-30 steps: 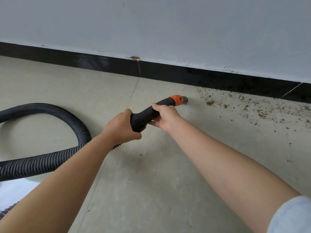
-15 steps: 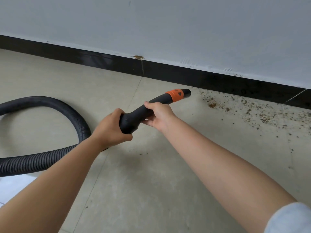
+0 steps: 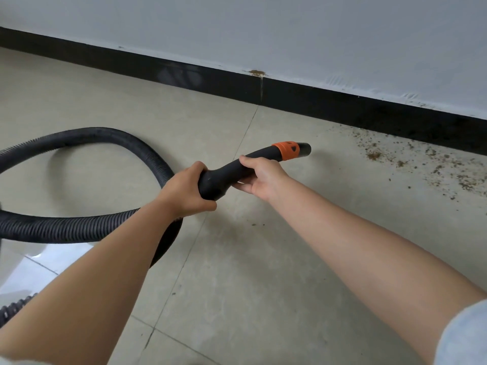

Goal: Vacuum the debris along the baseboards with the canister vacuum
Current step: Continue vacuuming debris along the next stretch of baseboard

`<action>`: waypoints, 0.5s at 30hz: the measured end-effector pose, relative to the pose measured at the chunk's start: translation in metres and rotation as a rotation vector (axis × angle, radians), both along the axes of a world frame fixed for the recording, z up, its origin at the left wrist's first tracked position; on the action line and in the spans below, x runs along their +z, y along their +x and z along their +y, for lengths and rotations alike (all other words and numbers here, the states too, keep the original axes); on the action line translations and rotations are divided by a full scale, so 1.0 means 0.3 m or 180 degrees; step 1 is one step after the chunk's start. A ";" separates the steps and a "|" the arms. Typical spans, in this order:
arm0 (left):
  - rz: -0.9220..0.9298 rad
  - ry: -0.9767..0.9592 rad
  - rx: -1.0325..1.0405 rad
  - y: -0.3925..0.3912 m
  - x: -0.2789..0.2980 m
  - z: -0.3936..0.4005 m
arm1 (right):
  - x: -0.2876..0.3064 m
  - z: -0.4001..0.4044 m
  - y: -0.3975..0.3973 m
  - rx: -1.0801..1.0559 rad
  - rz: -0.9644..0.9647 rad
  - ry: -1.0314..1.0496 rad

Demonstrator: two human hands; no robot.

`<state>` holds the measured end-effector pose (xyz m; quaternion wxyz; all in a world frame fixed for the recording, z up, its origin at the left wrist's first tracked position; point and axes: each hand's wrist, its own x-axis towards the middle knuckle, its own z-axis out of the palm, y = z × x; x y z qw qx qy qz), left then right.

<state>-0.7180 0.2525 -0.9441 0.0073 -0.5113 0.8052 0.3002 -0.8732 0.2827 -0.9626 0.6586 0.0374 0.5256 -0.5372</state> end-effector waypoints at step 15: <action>-0.0199 0.0165 -0.0559 -0.107 -0.003 0.006 | -0.010 0.101 -0.081 -0.0295 -0.0052 0.0153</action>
